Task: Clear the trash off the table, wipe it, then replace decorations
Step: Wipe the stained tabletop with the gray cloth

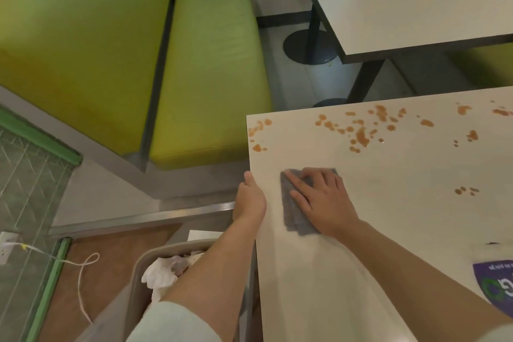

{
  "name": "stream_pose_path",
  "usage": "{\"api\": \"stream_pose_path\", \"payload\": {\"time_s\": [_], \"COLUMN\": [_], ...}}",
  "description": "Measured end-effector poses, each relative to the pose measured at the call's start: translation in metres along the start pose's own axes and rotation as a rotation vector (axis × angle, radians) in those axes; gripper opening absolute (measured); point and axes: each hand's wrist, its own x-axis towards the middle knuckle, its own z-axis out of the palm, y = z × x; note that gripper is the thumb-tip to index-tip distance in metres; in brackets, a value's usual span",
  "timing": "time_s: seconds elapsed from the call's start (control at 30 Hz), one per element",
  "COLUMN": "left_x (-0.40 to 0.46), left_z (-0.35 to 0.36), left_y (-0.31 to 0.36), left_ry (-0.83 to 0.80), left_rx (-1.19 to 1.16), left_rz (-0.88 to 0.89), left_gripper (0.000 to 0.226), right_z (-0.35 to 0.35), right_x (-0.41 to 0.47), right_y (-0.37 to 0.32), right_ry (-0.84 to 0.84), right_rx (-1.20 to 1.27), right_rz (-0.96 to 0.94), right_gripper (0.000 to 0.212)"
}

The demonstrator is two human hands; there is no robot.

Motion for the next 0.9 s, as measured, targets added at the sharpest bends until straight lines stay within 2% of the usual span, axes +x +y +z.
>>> {"api": "stream_pose_path", "payload": {"time_s": [0.13,0.2,0.3,0.33,0.37,0.5,0.53,0.6,0.67,0.7,0.83,0.9], "left_x": [0.002,0.002,0.002,0.002,0.004,0.007,0.007,0.008,0.007,0.006,0.007,0.008], "left_z": [0.003,0.006,0.008,0.008,0.008,0.012,0.011,0.012,0.013,0.014,0.014,0.013], "left_y": [0.004,0.005,0.005,0.004,0.003,0.003,0.004,0.004,0.003,0.003,0.001,0.004], "left_ry": [0.091,0.172,0.21,0.215,0.218,0.241,0.249,0.257,0.249,0.247,0.25,0.244], "left_rx": [0.13,0.222,0.263,0.266,0.264,0.259,0.264,0.295,0.305,0.299,0.299,0.303], "left_rz": [0.052,0.087,0.097,0.095,0.093,0.105,0.105,0.092,0.088,0.088,0.105,0.091], "left_gripper": [0.073,0.072,0.073,0.072,0.072,0.07,0.07,0.069,0.068,0.068,0.07,0.07], "right_z": [0.004,0.008,0.005,0.004,0.003,0.004,0.005,0.01,0.008,0.006,0.009,0.01], "right_x": [0.047,0.058,0.068,0.074,0.085,0.127,0.129,0.122,0.116,0.121,0.168,0.184], "right_y": [0.007,-0.014,-0.017,-0.009,0.001,0.007,-0.003,-0.018,-0.015,-0.007,0.016,0.004], "right_ry": [0.083,0.079,-0.001,-0.017,-0.007,0.052,0.048,0.014,-0.026,-0.031,0.048,0.059], "right_rx": [-0.01,-0.015,-0.034,-0.046,-0.047,-0.041,-0.032,-0.035,-0.037,-0.041,-0.061,-0.025], "right_rz": [0.324,0.261,-0.026,-0.067,-0.068,0.136,0.118,-0.049,-0.206,-0.218,0.006,0.047], "right_gripper": [0.053,0.052,0.056,0.057,0.057,0.053,0.054,0.06,0.062,0.062,0.059,0.055]}}
